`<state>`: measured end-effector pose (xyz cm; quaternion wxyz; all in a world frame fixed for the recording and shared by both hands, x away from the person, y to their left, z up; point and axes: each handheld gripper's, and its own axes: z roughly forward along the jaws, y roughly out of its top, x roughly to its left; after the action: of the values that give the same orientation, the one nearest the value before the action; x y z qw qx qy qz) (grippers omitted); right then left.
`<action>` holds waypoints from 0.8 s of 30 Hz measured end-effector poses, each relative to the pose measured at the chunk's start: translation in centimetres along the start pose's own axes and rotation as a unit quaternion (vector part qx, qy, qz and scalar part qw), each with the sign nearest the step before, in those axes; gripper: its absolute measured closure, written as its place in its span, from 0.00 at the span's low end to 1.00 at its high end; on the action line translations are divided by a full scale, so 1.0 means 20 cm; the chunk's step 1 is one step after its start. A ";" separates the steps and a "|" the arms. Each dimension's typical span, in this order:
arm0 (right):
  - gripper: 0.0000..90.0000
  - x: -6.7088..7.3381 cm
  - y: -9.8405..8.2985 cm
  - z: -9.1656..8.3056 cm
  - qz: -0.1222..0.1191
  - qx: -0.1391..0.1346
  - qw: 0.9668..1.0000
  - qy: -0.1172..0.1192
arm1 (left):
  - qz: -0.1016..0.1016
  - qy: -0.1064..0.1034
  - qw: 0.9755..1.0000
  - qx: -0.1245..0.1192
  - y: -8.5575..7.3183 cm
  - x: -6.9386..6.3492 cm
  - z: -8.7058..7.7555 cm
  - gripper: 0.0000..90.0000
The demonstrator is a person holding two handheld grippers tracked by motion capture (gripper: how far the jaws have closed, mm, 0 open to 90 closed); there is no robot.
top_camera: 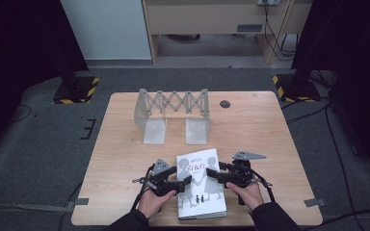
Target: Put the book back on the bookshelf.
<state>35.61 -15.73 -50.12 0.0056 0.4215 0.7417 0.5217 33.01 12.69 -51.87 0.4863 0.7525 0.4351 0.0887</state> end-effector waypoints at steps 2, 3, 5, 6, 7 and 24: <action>0.41 0.00 0.00 0.01 0.003 0.008 1.000 -0.001 | -0.001 0.001 1.000 0.000 0.00 0.00 0.01 0.24; 0.40 0.00 0.00 0.02 0.004 0.012 1.000 -0.001 | -0.001 0.001 1.000 0.000 0.00 0.00 0.01 0.24; 0.38 0.00 0.00 0.03 0.007 0.017 1.000 0.003 | -0.006 -0.001 1.000 0.000 -0.01 0.00 0.01 0.24; 0.37 -0.01 0.00 0.03 0.011 0.016 1.000 0.007 | -0.008 -0.002 1.000 0.000 -0.01 0.01 0.01 0.24; 0.31 -0.01 0.00 0.03 0.015 0.016 1.000 0.011 | -0.008 -0.001 1.000 0.000 -0.01 0.01 0.01 0.23; 0.44 -0.01 0.00 0.01 0.006 0.030 0.999 0.018 | -0.005 -0.007 1.000 0.003 -0.01 0.01 0.00 0.22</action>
<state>35.77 -15.75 -50.29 -0.0228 0.4165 0.7544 0.5069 33.05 12.81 -52.07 0.4874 0.7524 0.4360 0.0791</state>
